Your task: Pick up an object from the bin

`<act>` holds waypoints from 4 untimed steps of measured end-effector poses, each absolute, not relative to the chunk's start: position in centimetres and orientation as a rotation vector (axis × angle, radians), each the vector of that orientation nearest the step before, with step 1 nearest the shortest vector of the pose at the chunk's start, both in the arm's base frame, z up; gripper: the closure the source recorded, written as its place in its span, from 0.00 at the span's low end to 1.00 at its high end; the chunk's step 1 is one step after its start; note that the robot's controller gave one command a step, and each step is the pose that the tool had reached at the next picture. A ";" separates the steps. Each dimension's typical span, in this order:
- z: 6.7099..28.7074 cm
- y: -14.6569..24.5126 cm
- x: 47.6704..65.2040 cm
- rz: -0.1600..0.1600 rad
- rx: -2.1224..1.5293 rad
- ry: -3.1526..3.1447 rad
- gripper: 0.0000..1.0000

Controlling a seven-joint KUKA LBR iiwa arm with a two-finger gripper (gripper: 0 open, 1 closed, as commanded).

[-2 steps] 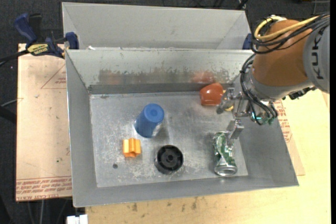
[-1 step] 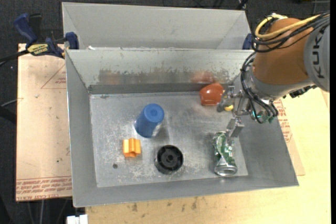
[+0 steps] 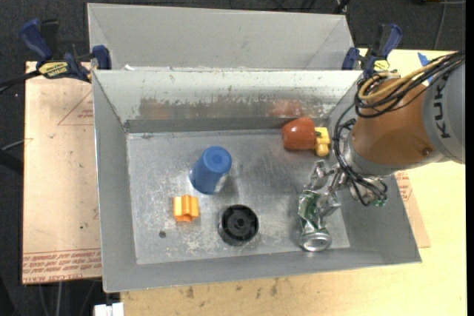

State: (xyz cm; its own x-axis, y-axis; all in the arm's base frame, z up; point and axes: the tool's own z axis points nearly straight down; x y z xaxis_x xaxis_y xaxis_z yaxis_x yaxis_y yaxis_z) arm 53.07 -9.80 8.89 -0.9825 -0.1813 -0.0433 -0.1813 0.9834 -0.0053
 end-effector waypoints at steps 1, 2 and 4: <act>8.9 -9.8 53.1 -0.002 -0.283 3.085 1.00; 9.1 -9.7 53.1 -0.004 -0.286 3.090 1.00; 9.1 -9.7 53.1 -0.005 -0.286 3.090 1.00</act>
Offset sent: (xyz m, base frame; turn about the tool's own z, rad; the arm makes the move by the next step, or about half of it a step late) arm 0.0000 -0.0101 0.1453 -0.0084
